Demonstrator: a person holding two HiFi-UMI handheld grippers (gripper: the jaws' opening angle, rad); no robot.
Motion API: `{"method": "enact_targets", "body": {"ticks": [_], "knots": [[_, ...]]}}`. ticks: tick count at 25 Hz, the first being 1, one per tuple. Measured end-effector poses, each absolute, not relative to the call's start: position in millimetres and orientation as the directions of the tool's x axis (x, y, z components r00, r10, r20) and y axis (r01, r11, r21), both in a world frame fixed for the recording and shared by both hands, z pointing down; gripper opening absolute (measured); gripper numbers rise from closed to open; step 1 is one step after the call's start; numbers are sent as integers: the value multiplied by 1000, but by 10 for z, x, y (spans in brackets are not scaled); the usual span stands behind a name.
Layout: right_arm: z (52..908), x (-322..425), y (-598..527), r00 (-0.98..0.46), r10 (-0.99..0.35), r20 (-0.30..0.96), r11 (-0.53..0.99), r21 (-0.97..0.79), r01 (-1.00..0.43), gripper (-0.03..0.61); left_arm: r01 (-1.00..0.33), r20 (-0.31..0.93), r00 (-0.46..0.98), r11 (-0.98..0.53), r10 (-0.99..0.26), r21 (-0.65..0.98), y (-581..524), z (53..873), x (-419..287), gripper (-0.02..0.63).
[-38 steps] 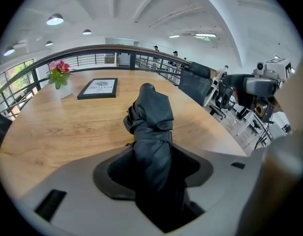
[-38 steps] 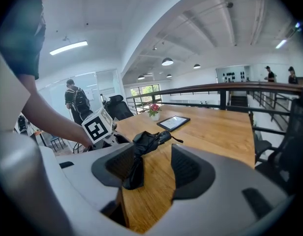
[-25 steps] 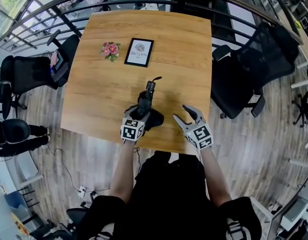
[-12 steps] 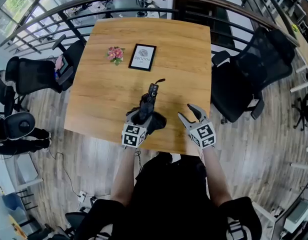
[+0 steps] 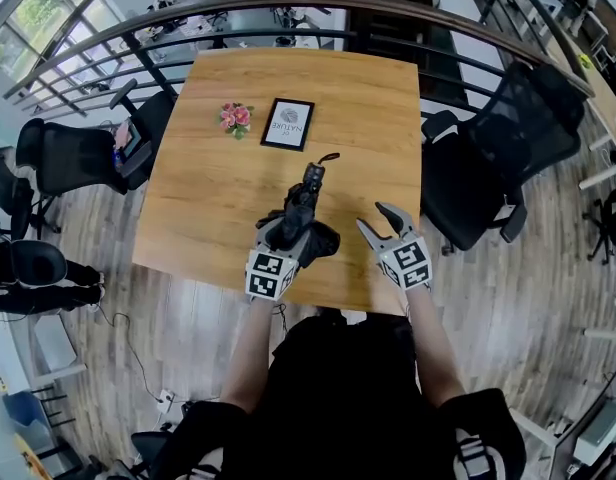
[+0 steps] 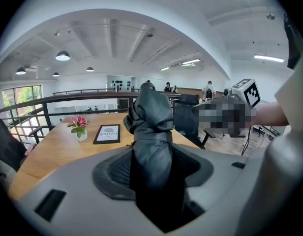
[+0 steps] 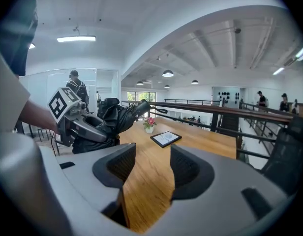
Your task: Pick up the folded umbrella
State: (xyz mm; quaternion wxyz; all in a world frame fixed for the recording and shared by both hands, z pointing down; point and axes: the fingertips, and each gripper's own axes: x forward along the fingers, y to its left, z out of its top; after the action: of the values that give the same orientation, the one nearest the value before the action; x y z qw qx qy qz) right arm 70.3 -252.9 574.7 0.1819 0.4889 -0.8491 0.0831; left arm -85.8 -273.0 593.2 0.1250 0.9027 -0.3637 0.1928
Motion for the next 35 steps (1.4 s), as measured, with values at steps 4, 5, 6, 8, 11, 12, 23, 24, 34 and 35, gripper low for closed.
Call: {"method": "enact_targets", "body": {"ticks": [4,5,6,8,11,12,23,24,34,35], "knots": [[5702,687,-2574,-456,-806,377,509,50,-859,229,-704,410,663,-707,-626,60,-2777,5761,-855,245],[5683,674,-2583,-458,-806,375,513,55,-857,229,-707,404,662,-705,-631,58,-2787,5727,-864,245],[5662,661,-2592,-461,-805,374,517,59,-854,229,-709,398,662,-702,-635,58,-2796,5699,-874,245],[5614,647,-2612,-464,-806,368,521,66,-851,229,-712,390,661,-700,-641,58,-2801,5655,-894,245],[5554,645,-2647,-468,-808,358,522,68,-850,229,-715,384,657,-698,-649,44,-2804,5602,-924,245],[5534,643,-2656,-469,-809,356,523,69,-850,229,-716,382,657,-697,-650,43,-2802,5583,-932,245],[5451,525,-2707,-484,-802,351,540,78,-838,220,-732,374,640,-680,-671,31,-2755,5479,-1130,247],[5439,516,-2712,-487,-801,348,543,80,-836,219,-735,375,636,-678,-674,29,-2749,5475,-1147,246],[5454,444,-2752,-500,-790,355,559,84,-825,219,-744,374,624,-668,-686,16,-2773,5430,-1232,247],[5451,446,-2761,-500,-790,354,560,84,-824,219,-745,373,624,-667,-687,16,-2778,5429,-1229,247]]}}
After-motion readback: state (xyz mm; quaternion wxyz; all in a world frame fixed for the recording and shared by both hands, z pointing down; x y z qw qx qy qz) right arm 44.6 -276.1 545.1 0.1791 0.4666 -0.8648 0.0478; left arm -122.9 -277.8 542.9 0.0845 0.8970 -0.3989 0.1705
